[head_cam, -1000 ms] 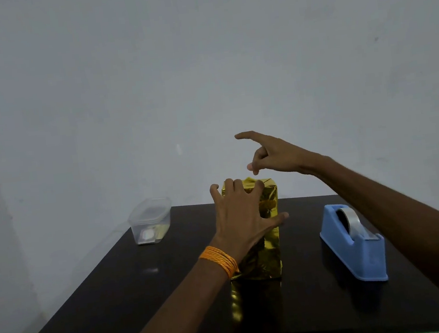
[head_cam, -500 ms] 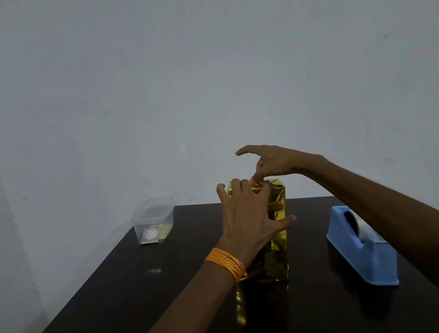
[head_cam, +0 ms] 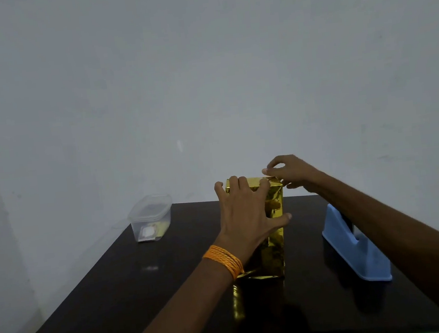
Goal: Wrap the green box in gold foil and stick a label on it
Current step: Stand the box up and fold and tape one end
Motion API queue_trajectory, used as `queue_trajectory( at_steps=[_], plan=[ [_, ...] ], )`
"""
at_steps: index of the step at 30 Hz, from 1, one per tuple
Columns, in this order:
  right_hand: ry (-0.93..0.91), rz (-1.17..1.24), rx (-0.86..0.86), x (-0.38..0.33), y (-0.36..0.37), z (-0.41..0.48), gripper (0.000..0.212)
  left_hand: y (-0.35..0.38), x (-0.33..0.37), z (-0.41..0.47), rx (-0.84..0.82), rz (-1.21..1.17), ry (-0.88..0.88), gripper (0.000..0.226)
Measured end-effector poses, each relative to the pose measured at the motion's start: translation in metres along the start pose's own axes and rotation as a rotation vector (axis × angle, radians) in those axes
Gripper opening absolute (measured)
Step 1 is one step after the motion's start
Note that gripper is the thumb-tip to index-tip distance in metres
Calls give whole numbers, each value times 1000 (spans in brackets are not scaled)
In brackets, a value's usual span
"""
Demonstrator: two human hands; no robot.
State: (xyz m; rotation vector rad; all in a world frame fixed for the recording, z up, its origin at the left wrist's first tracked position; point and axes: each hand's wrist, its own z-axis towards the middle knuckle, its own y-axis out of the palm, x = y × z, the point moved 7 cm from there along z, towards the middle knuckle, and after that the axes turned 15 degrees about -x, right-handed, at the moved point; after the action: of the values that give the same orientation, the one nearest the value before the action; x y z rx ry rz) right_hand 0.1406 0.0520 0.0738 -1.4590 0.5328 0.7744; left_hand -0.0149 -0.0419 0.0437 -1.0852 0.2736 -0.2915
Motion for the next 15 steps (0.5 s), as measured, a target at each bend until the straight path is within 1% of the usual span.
queue_trajectory(
  at_steps=[1, 3, 5, 7, 9, 11, 13, 14, 15],
  plan=[
    [-2, 133, -50, 3, 9, -3, 43, 0, 0, 0, 12, -11, 7, 85],
    [-11, 239, -117, 3, 24, -5, 40, 2, -1, 2, 20, -30, 11, 84],
    [-19, 303, -109, 2, 31, -5, 30, 2, -2, 2, 23, -24, 7, 84],
    [4, 406, -101, 6, 36, -5, 28, 1, -3, 1, 22, -20, 7, 84],
    [24, 492, -102, 12, 40, -3, 26, -7, -7, 2, 42, -89, 6, 77],
    [19, 533, -117, 15, 41, -6, 24, -19, -19, 8, 101, -264, -30, 62],
    [-1, 542, -136, 16, 42, -7, 27, -22, -41, 22, 149, -512, -106, 48],
    [-10, 546, -148, 16, 42, -7, 29, -15, -55, 33, 121, -666, -157, 45],
    [-10, 556, -158, 16, 43, -8, 31, -7, -66, 42, 58, -839, -193, 48]
  ],
)
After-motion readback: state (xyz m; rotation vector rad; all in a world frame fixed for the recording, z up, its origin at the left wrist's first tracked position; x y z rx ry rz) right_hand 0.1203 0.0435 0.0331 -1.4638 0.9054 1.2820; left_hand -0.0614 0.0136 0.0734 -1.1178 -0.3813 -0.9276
